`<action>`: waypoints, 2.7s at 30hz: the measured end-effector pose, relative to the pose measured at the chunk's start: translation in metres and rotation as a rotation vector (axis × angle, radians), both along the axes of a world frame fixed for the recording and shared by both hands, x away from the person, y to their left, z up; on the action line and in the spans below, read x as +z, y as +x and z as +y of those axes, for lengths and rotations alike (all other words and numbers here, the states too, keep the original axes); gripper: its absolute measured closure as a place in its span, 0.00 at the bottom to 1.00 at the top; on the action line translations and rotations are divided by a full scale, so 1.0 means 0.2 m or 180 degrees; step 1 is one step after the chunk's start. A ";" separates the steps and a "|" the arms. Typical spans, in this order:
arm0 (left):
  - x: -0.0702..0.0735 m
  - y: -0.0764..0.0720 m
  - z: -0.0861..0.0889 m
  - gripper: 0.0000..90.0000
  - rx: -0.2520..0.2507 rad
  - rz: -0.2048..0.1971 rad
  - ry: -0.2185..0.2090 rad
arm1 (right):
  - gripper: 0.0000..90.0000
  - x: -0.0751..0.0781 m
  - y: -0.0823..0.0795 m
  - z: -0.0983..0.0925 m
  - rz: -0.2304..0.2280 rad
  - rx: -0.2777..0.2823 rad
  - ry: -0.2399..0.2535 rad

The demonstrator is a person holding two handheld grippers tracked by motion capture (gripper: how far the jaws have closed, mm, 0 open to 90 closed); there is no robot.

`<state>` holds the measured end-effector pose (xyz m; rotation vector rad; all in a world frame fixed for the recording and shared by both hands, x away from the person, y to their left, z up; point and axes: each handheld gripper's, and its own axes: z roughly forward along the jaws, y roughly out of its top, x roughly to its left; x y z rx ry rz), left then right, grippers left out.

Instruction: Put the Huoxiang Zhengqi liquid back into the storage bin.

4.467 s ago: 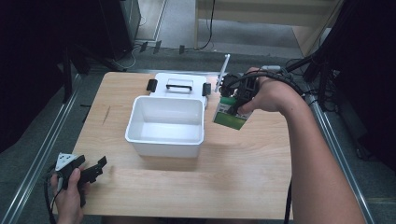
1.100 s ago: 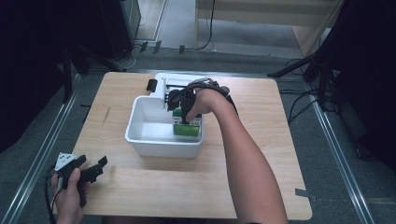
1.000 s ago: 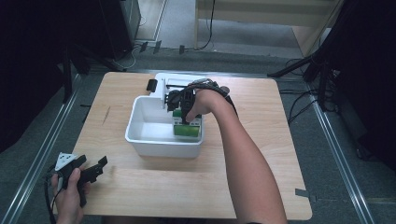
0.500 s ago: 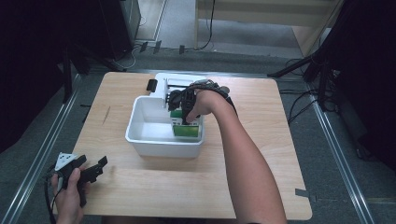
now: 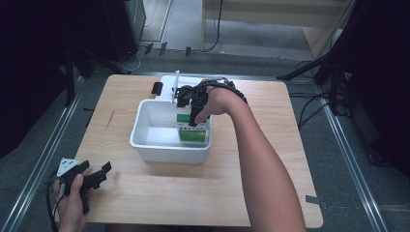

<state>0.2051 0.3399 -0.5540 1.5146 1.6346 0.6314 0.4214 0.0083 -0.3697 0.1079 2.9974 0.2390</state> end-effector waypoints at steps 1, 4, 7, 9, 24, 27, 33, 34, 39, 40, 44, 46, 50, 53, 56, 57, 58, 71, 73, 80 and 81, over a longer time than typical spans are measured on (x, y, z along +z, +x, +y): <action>0.00 0.00 0.00 0.16 -0.0005 0.0004 -0.0001 | 0.46 0.02 -0.01 -0.01 -0.0009 -0.0044 0.0024; 0.00 0.00 0.00 0.16 -0.0010 0.0001 0.0004 | 0.43 0.06 -0.01 -0.03 -0.0039 -0.0042 0.0138; 0.00 0.00 0.00 0.16 -0.0007 0.0002 0.0009 | 0.41 0.10 -0.02 -0.06 -0.0053 -0.0152 0.0227; 0.00 0.00 0.00 0.16 -0.0005 0.0002 0.0014 | 0.39 0.13 -0.02 -0.08 -0.0083 -0.0211 0.0340; 0.00 0.00 0.00 0.16 -0.0011 -0.0002 -0.0031 | 0.30 0.21 -0.03 -0.38 -0.0288 -0.1628 0.1444; 0.00 0.00 0.00 0.16 -0.0012 -0.0005 -0.0033 | 0.21 0.21 -0.05 -0.47 -0.0416 -0.1781 0.1726; 0.00 0.00 0.00 0.16 -0.0022 0.0002 -0.0028 | 0.01 0.16 -0.11 -0.68 -0.0546 -0.1978 0.2261; 0.00 0.00 0.00 0.16 -0.0026 0.0003 -0.0024 | 0.00 0.15 -0.12 -0.72 -0.0570 -0.2005 0.2339; 0.00 0.00 0.00 0.16 -0.0025 0.0010 -0.0027 | 0.00 0.07 -0.19 -0.86 -0.0757 -0.2167 0.2555; 0.00 0.00 0.00 0.16 -0.0025 0.0009 -0.0028 | 0.00 0.05 -0.21 -0.89 -0.0823 -0.2218 0.2592; 0.00 0.00 0.00 0.16 -0.0030 0.0011 -0.0029 | 0.00 -0.01 -0.27 -0.99 -0.0927 -0.2306 0.2669; 0.00 0.00 0.00 0.16 -0.0030 0.0010 -0.0032 | 0.00 -0.05 -0.31 -1.05 -0.0923 -0.2375 0.2734; 0.00 0.00 0.00 0.16 -0.0033 0.0008 -0.0032 | 0.00 -0.13 -0.37 -1.15 -0.1012 -0.2462 0.2777; 0.00 0.00 0.00 0.16 -0.0031 0.0015 -0.0022 | 0.00 -0.19 -0.41 -1.22 -0.1111 -0.2557 0.2834; 0.00 0.00 0.00 0.16 -0.0028 0.0005 -0.0006 | 0.00 -0.25 -0.46 -1.29 -0.1192 -0.2660 0.2893; 0.00 0.00 0.00 0.16 -0.0028 0.0003 -0.0005 | 0.00 -0.27 -0.48 -1.32 -0.1215 -0.2693 0.2888; 0.00 0.00 0.00 0.16 -0.0028 0.0003 -0.0006 | 0.00 -0.29 -0.49 -1.34 -0.1213 -0.2732 0.2879; 0.00 0.00 -0.01 0.16 -0.0020 -0.0015 0.0020 | 0.00 -0.58 -0.71 -1.61 -0.1359 -0.3126 0.2943; 0.00 0.00 -0.01 0.16 -0.0016 -0.0012 0.0024 | 0.00 -0.62 -0.75 -1.65 -0.1402 -0.3202 0.2943; 0.00 0.00 -0.01 0.16 0.0001 -0.0019 0.0044 | 0.00 -0.75 -0.86 -1.75 -0.1328 -0.3359 0.2944; 0.00 0.00 -0.01 0.16 -0.0003 -0.0020 0.0055 | 0.00 -0.77 -0.87 -1.76 -0.1325 -0.3370 0.2949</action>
